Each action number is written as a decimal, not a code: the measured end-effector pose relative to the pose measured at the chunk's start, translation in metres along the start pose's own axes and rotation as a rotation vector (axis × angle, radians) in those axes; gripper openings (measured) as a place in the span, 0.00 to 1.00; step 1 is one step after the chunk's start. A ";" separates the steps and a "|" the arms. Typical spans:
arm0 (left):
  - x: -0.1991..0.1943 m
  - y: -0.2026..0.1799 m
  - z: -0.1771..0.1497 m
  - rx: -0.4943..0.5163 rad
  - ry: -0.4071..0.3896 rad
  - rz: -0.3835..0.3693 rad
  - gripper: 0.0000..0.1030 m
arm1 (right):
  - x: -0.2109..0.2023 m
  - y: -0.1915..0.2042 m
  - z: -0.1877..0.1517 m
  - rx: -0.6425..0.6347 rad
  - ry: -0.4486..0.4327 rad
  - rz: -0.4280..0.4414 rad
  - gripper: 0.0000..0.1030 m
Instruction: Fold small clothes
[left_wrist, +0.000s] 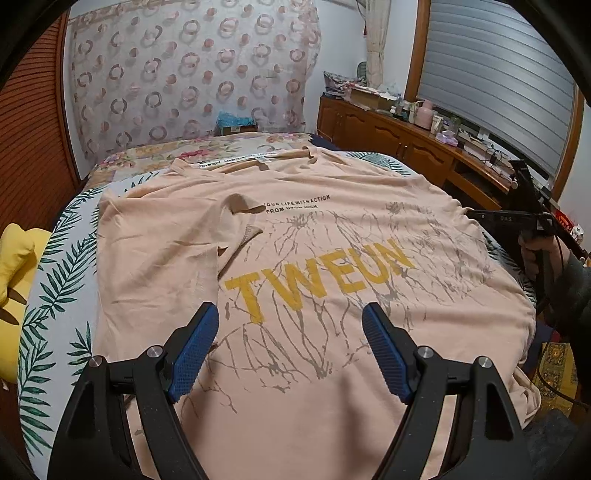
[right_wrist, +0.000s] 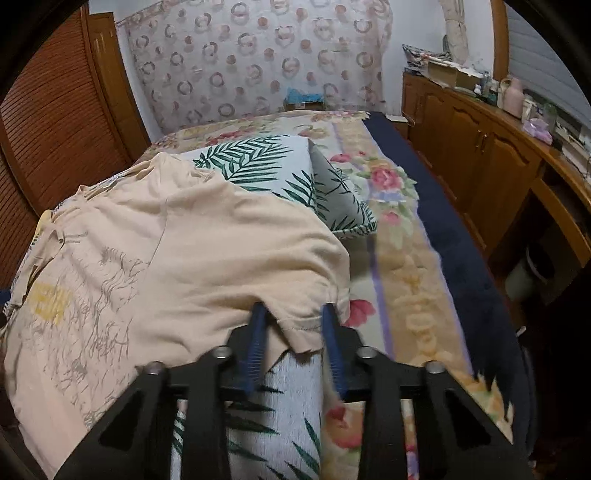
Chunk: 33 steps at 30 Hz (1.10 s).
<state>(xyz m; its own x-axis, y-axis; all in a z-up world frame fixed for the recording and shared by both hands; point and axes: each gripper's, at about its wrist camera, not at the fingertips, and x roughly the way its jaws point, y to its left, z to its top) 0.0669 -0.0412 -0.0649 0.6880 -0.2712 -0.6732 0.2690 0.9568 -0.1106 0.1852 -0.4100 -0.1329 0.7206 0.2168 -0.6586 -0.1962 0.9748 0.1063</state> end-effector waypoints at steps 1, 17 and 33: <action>0.000 -0.001 0.000 -0.001 -0.001 -0.002 0.78 | 0.001 -0.002 0.000 -0.014 -0.003 -0.010 0.17; -0.010 -0.003 -0.003 -0.011 -0.025 -0.007 0.78 | -0.061 0.099 0.016 -0.254 -0.187 0.116 0.03; -0.017 -0.002 -0.002 -0.020 -0.044 -0.012 0.78 | -0.060 0.114 -0.011 -0.255 -0.112 0.114 0.37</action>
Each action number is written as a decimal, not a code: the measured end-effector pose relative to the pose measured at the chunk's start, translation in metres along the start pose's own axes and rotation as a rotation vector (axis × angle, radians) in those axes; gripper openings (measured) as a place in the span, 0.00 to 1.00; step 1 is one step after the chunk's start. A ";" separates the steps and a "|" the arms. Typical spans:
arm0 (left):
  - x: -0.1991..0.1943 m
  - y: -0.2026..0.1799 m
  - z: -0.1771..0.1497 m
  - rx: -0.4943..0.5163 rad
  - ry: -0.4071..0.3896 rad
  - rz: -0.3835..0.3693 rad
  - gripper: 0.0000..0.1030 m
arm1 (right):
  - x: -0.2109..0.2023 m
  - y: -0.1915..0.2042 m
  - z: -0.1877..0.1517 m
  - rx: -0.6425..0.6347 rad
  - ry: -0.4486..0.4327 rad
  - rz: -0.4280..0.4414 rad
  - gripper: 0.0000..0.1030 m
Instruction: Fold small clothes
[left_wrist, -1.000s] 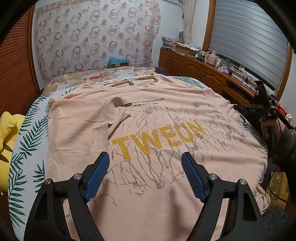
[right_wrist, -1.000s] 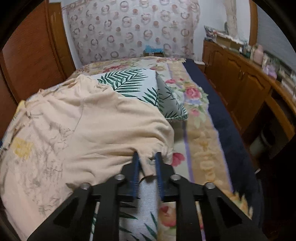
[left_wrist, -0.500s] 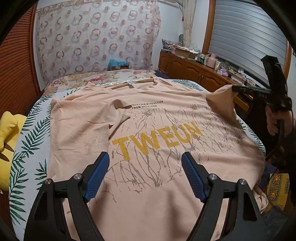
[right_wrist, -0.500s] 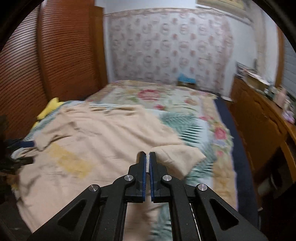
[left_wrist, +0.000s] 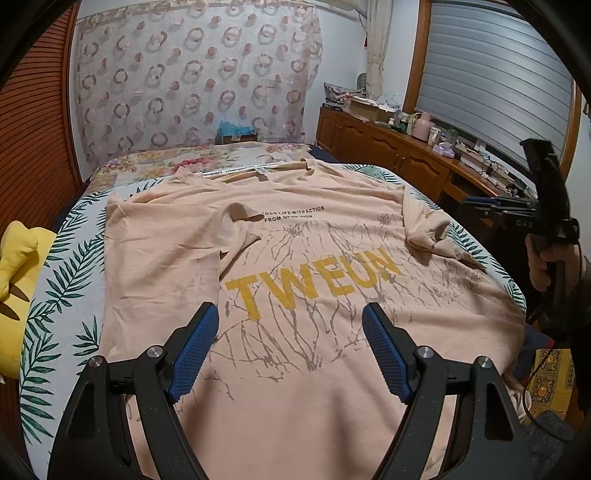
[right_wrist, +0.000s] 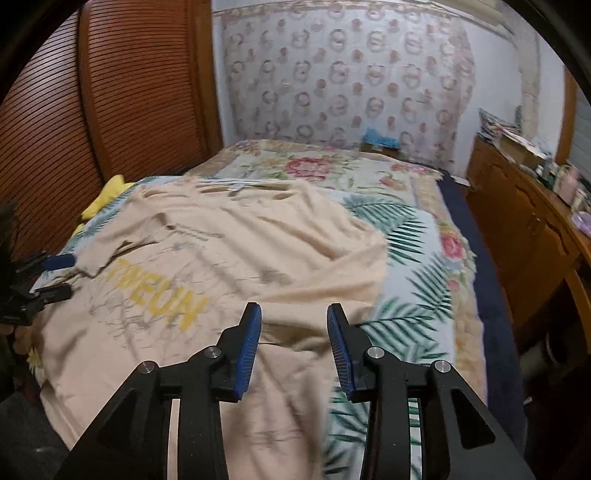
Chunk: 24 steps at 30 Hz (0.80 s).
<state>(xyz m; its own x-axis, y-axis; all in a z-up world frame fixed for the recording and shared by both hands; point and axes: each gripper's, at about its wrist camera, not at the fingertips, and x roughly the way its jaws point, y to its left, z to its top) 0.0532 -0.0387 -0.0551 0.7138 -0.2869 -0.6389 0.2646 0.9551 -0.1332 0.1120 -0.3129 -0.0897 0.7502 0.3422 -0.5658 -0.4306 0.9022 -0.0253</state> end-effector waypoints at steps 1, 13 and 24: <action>0.000 0.000 0.000 0.000 -0.001 -0.001 0.78 | 0.003 -0.003 -0.002 0.003 0.004 -0.008 0.37; -0.003 -0.002 -0.003 0.001 -0.002 -0.005 0.78 | 0.061 -0.020 -0.001 0.076 0.116 0.044 0.15; -0.005 0.004 -0.007 -0.019 -0.005 -0.004 0.78 | 0.060 0.015 0.052 -0.018 0.005 0.080 0.03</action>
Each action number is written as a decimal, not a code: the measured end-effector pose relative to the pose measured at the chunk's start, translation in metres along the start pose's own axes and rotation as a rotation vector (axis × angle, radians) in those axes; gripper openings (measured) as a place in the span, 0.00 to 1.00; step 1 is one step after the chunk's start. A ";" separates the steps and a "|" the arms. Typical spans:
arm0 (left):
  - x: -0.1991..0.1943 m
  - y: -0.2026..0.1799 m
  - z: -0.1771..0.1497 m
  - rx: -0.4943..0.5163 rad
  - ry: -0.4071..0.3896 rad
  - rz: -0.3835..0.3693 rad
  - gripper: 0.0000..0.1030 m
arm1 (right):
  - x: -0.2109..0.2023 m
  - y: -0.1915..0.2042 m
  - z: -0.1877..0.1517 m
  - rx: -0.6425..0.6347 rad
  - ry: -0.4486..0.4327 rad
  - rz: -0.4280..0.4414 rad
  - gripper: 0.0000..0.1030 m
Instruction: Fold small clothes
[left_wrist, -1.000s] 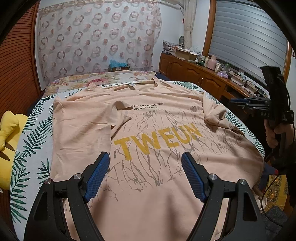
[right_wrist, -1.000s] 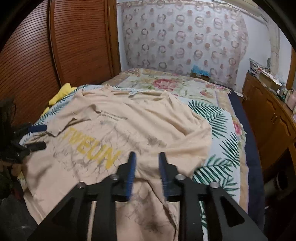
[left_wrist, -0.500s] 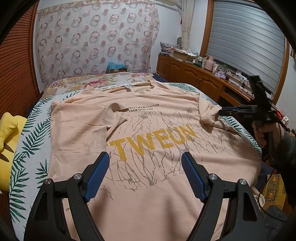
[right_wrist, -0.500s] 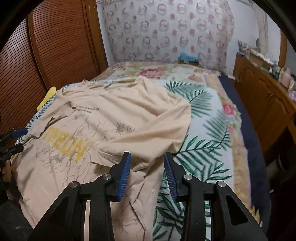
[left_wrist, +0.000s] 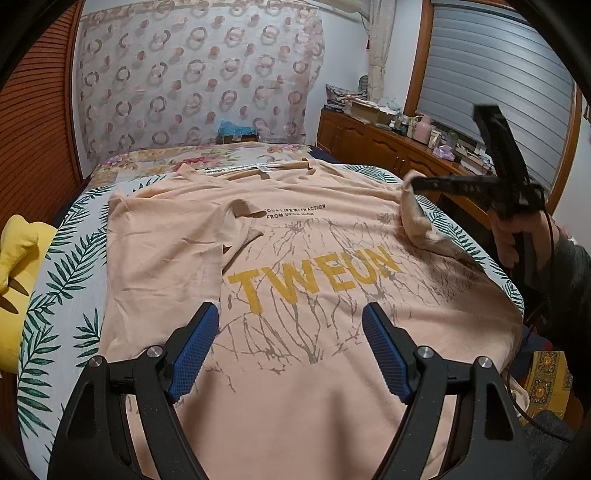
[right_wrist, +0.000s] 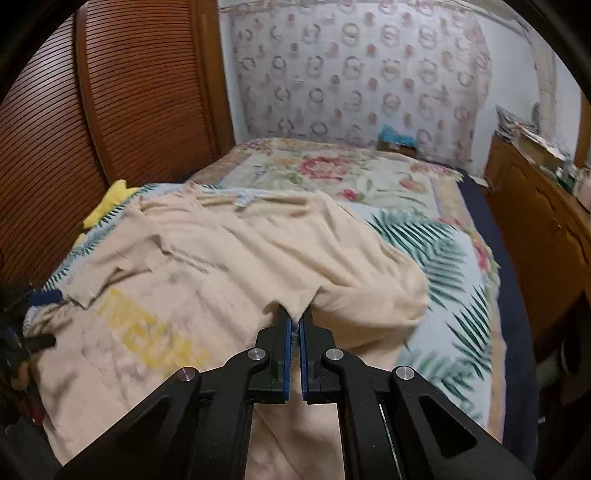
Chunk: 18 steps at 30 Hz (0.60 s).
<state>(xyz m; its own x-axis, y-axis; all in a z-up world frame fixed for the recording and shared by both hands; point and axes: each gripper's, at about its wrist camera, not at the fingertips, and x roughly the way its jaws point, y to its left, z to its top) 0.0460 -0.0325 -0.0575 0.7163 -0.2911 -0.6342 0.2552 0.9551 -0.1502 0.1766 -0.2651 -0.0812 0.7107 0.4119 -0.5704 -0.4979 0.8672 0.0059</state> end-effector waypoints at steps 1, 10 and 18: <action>0.000 0.000 0.000 -0.001 0.000 0.001 0.78 | 0.003 0.004 0.004 -0.007 0.002 0.007 0.03; -0.001 0.006 -0.003 -0.015 0.003 0.004 0.78 | 0.018 0.030 0.016 -0.015 -0.003 0.117 0.24; -0.002 0.006 -0.002 -0.018 -0.004 0.001 0.78 | 0.003 0.016 -0.009 -0.021 0.015 0.008 0.38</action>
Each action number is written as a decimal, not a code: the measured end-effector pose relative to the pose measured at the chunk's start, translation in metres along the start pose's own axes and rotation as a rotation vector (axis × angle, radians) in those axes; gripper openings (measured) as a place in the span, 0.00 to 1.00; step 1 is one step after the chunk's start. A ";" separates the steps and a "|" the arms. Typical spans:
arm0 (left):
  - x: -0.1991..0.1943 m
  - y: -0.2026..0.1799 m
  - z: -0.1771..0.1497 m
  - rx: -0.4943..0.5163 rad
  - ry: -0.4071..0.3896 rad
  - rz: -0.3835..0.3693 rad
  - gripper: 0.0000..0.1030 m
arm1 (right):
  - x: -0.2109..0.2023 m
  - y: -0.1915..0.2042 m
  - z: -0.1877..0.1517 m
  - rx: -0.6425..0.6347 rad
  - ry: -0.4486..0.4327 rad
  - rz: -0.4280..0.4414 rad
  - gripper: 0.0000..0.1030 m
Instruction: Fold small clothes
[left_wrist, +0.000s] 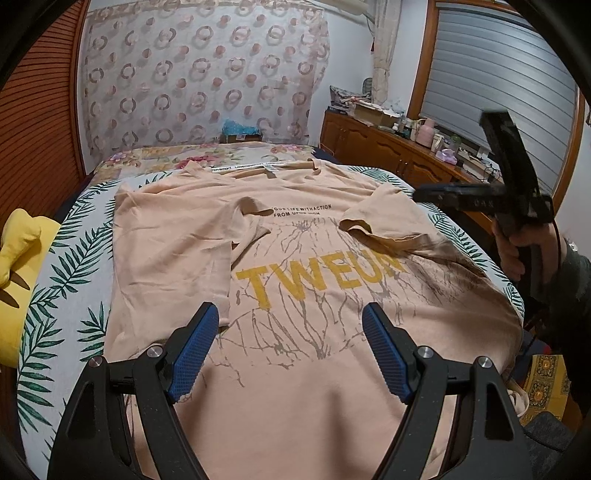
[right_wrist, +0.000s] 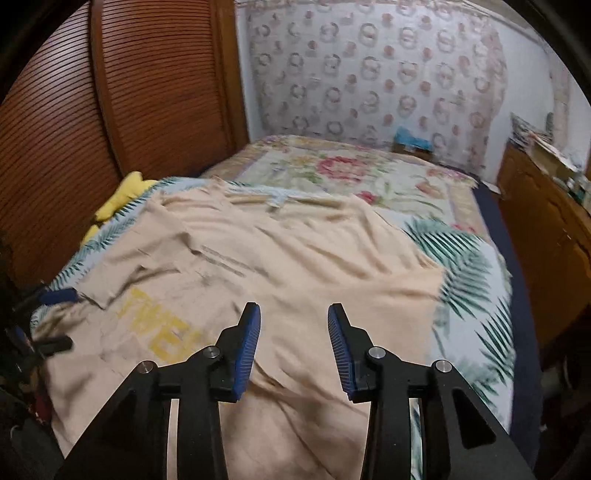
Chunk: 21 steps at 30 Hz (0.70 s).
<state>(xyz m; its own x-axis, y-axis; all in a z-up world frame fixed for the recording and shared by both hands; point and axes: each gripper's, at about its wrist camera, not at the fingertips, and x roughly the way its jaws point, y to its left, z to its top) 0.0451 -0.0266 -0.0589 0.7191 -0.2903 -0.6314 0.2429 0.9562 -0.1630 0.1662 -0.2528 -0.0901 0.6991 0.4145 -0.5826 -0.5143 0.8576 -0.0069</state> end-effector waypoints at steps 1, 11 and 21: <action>0.001 0.000 0.000 0.001 0.001 -0.001 0.78 | -0.001 -0.003 -0.005 0.007 0.008 -0.011 0.38; 0.006 -0.004 0.000 0.010 0.013 -0.005 0.78 | 0.001 -0.025 -0.055 0.039 0.103 -0.038 0.38; 0.005 0.000 0.000 0.001 0.012 0.004 0.78 | -0.003 -0.012 -0.061 -0.016 0.091 0.004 0.10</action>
<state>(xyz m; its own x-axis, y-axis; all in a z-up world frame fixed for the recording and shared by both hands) 0.0488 -0.0276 -0.0618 0.7120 -0.2856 -0.6415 0.2403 0.9575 -0.1596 0.1404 -0.2826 -0.1380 0.6493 0.3878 -0.6542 -0.5255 0.8506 -0.0173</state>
